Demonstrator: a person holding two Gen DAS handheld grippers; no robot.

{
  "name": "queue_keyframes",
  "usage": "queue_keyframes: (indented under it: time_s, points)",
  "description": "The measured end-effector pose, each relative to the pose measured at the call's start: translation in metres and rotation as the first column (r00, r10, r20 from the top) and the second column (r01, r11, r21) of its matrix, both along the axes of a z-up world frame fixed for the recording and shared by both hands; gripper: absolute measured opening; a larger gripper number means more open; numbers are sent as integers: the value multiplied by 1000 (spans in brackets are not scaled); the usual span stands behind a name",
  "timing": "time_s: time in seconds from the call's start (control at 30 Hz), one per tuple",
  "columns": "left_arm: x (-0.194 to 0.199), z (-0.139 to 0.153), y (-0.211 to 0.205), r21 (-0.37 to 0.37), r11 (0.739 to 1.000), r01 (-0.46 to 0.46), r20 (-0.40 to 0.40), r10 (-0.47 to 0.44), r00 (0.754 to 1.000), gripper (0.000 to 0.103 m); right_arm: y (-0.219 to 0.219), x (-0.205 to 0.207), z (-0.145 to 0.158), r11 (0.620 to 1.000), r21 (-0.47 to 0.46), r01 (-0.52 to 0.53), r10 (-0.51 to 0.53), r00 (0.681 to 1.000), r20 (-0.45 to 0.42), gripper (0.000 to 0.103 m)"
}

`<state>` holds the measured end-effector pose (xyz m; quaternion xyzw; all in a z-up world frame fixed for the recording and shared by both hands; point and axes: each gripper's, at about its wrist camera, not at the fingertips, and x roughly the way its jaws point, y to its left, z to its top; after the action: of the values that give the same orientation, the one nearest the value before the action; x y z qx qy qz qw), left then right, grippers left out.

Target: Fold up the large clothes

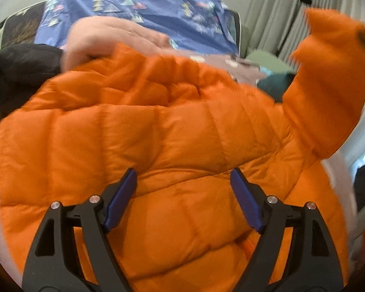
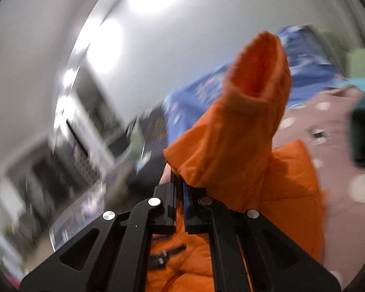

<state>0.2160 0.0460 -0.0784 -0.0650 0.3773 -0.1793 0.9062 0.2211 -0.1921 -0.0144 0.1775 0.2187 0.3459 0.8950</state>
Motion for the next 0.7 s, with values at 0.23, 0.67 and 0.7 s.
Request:
queue_keyframes:
  time_s: [0.23,0.67,0.7]
  points:
    - [-27,30,75,-195,980,-42,49,52,997,89,101,14,-100,941,-268,-207,152,966,-211,7]
    - [-31,20,83,-380,925,1,-30,-14,999,98,115,-18,-116,908,-358,-220,151,966,-210,39]
    - [-31,21,86,-402,916,5,-30,-18,999,98,117,-15,-117,910,-353,-218,147,965,-218,39]
